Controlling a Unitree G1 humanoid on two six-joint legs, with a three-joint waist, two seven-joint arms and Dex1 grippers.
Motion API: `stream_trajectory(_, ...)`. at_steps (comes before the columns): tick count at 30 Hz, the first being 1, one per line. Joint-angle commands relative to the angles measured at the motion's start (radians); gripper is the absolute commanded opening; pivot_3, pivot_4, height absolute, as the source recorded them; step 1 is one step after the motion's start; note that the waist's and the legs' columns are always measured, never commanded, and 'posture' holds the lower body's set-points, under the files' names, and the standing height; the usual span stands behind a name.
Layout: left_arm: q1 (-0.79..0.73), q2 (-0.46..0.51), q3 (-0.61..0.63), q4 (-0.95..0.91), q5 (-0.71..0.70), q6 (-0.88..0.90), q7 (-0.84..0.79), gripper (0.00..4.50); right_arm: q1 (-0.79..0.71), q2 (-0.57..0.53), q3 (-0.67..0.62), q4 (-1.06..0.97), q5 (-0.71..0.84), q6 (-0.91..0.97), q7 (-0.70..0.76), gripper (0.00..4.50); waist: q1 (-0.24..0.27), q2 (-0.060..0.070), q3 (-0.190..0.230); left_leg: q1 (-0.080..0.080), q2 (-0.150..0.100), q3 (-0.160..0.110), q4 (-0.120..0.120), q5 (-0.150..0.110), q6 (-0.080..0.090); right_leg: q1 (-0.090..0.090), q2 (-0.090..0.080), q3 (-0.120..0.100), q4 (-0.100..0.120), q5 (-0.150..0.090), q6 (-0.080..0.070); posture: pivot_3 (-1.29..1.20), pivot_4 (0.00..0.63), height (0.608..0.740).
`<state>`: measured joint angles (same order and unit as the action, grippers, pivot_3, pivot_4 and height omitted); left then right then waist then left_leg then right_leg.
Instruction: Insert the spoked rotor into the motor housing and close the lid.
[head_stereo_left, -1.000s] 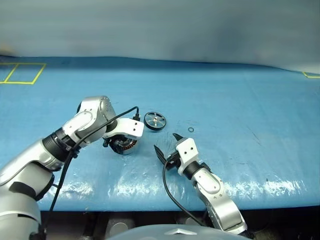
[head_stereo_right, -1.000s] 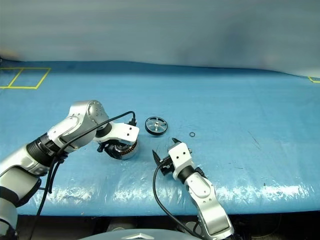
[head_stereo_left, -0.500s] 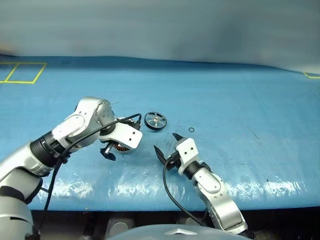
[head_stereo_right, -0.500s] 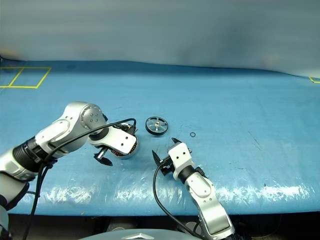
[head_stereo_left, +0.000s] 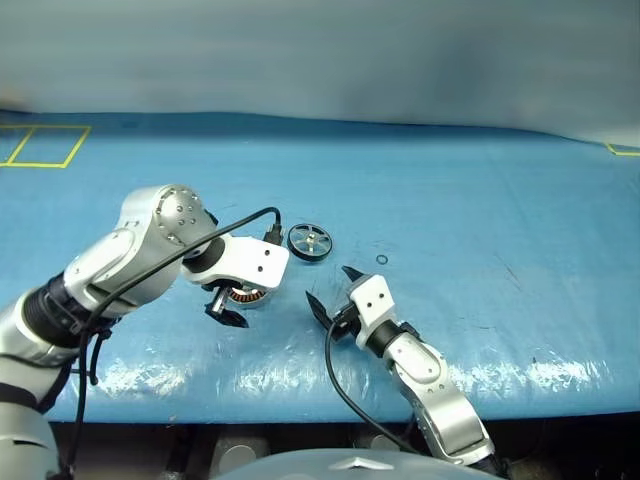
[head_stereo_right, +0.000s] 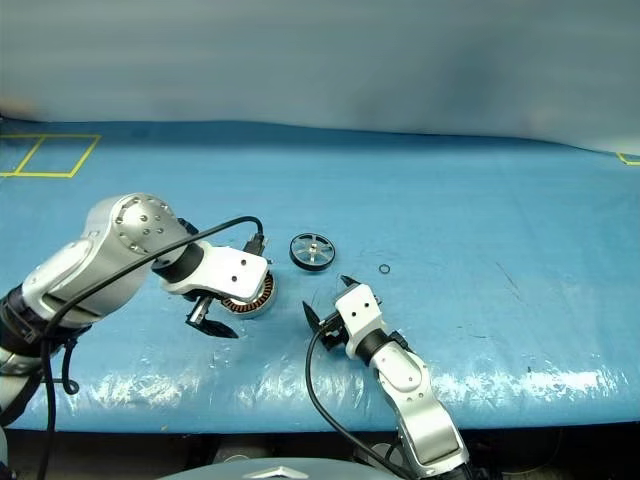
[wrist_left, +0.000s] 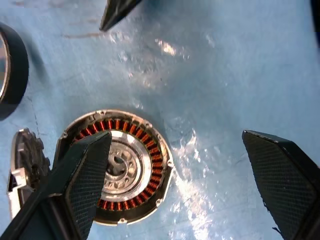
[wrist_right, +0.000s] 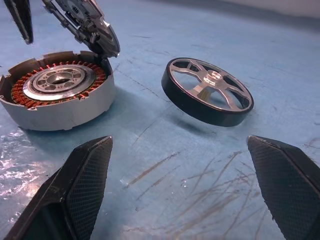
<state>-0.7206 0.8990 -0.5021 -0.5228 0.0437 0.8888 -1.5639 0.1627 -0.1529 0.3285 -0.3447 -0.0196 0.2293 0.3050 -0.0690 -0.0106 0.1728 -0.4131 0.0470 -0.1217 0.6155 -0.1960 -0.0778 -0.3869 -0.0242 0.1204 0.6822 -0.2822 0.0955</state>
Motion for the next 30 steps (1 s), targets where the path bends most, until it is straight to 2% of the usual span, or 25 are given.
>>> stream_trajectory(1, 0.096, -0.092, 0.199, -0.127, -0.148, 0.221, 0.112, 4.45, 0.021, -0.005, -0.034, -0.082, 0.024, 0.015, -0.007, 4.50, 0.000, 0.000, 0.000, 0.000, 0.000, 0.000, 0.000, 0.000, 0.000, 0.000, 0.000, 0.000, 0.000, 0.000, 0.000, 0.00, 0.150, 0.740)
stream_trajectory(3, 0.176, -0.191, 0.310, -0.189, -0.223, 0.335, 0.188, 4.45, 0.030, -0.001, -0.067, -0.112, 0.041, 0.046, -0.022, 4.50, 0.001, 0.000, 0.000, 0.000, 0.000, 0.000, 0.001, 0.000, 0.000, 0.000, 0.000, 0.000, 0.000, 0.000, 0.000, 0.00, 0.150, 0.740)
stream_trajectory(6, 0.321, -0.333, 0.421, -0.256, -0.269, 0.349, 0.336, 4.45, 0.028, 0.029, -0.119, -0.151, 0.058, 0.131, -0.072, 4.50, -0.001, 0.000, 0.000, 0.001, 0.000, 0.000, 0.002, 0.000, 0.000, 0.001, 0.000, 0.000, 0.001, 0.000, 0.001, 0.00, 0.150, 0.740)
stream_trajectory(10, 0.578, -0.596, 0.496, -0.299, -0.255, 0.107, 0.617, 4.45, -0.018, 0.094, -0.172, -0.193, 0.040, 0.335, -0.179, 4.50, 0.003, 0.000, 0.000, 0.002, 0.000, 0.000, 0.003, 0.000, 0.000, 0.002, 0.000, 0.000, 0.001, 0.001, 0.000, 0.00, 0.150, 0.740)
stream_trajectory(12, 0.695, -0.672, 0.480, -0.294, -0.231, -0.039, 0.719, 4.45, -0.046, 0.103, -0.176, -0.199, 0.023, 0.415, -0.207, 4.50, 0.007, -0.001, 0.000, 0.002, 0.000, 0.000, 0.004, 0.000, 0.000, 0.003, -0.001, 0.000, 0.001, 0.002, 0.000, 0.00, 0.150, 0.740)
stream_trajectory(15, 0.838, -0.716, 0.433, -0.244, -0.207, -0.286, 0.786, 4.45, -0.095, 0.110, -0.185, -0.170, 0.016, 0.483, -0.232, 4.50, 0.010, 0.000, -0.001, 0.002, 0.000, 0.000, 0.005, 0.000, 0.000, 0.003, -0.001, 0.001, 0.000, 0.002, -0.004, 0.00, 0.150, 0.740)
stream_trajectory(20, 1.016, -0.737, 0.374, -0.140, -0.195, -0.526, 0.867, 4.45, -0.185, 0.148, -0.205, -0.055, -0.020, 0.482, -0.313, 4.50, 0.007, 0.000, -0.001, 0.002, -0.001, 0.003, 0.006, 0.002, 0.001, 0.004, -0.002, 0.002, -0.002, 0.003, -0.004, 0.00, 0.150, 0.740)
stream_trajectory(24, 1.085, -0.710, 0.342, -0.058, -0.175, -0.680, 0.895, 4.45, -0.219, 0.166, -0.229, 0.008, -0.028, 0.456, -0.345, 4.50, 0.006, 0.000, -0.001, 0.001, -0.001, 0.004, 0.006, 0.002, 0.002, 0.002, -0.002, 0.003, -0.003, 0.003, -0.004, 0.00, 0.150, 0.740)
stream_trajectory(30, 1.100, -0.757, 0.374, 0.108, -0.201, -0.847, 0.977, 4.45, -0.280, 0.199, -0.268, 0.151, -0.024, 0.393, -0.395, 4.50, 0.000, 0.000, -0.001, -0.001, 0.000, 0.005, 0.004, 0.002, 0.002, -0.001, -0.002, 0.003, -0.003, 0.003, -0.004, 0.00, 0.150, 0.740)
